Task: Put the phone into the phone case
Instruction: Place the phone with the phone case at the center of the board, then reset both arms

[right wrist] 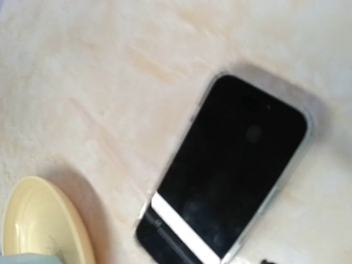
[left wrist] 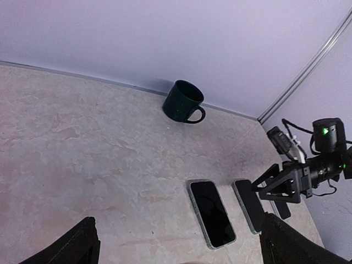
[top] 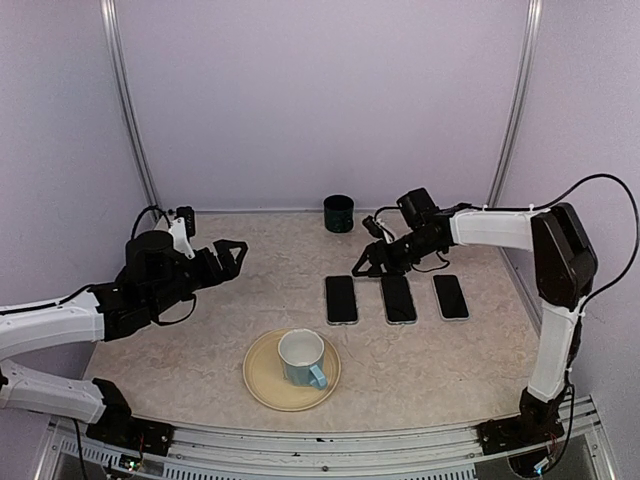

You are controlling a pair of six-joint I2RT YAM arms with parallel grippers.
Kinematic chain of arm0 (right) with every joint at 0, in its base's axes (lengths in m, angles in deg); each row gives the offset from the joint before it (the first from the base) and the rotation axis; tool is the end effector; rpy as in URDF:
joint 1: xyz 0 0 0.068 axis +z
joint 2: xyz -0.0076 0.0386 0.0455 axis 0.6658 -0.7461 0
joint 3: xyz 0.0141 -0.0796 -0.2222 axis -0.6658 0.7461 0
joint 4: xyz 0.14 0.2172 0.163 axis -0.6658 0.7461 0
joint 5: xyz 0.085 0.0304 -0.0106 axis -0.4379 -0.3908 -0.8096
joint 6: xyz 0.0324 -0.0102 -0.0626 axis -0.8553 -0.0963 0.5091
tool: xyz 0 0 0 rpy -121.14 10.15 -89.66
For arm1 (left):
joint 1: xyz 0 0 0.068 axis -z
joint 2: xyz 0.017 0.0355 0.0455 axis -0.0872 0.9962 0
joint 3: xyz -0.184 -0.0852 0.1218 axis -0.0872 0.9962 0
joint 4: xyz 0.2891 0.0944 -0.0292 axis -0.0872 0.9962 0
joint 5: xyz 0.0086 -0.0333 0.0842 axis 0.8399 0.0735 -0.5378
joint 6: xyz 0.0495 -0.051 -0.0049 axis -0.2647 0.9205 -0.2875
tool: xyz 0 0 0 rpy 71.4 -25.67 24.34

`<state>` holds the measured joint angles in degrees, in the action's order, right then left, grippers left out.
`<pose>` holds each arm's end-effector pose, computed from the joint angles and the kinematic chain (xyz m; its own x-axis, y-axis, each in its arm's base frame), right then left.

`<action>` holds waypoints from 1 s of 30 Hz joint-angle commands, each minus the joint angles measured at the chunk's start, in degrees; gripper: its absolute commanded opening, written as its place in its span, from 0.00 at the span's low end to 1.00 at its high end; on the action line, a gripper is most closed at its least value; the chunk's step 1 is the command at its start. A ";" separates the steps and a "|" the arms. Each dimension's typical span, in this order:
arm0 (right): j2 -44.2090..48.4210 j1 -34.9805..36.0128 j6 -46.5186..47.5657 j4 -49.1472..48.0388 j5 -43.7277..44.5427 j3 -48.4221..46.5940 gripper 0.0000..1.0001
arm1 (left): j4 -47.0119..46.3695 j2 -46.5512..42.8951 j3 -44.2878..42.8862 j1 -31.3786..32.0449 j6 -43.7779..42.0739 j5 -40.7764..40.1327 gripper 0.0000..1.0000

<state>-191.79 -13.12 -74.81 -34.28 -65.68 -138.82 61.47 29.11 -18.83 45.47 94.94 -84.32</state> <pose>0.3851 0.2493 0.1226 -0.8808 -0.2190 -0.4197 -0.4549 0.6375 0.6218 0.2572 -0.2005 0.1989 -0.4054 -0.3646 -0.8383 0.2668 0.8299 -0.4899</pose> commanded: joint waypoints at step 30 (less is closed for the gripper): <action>63.40 -12.83 8.90 -14.90 39.45 41.52 1.00 | 16.21 -18.87 -1.87 -26.39 -17.13 10.97 0.99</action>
<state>-131.90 -24.45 -66.79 -51.11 -29.09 -98.86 79.42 10.71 -21.56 23.27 77.72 -81.70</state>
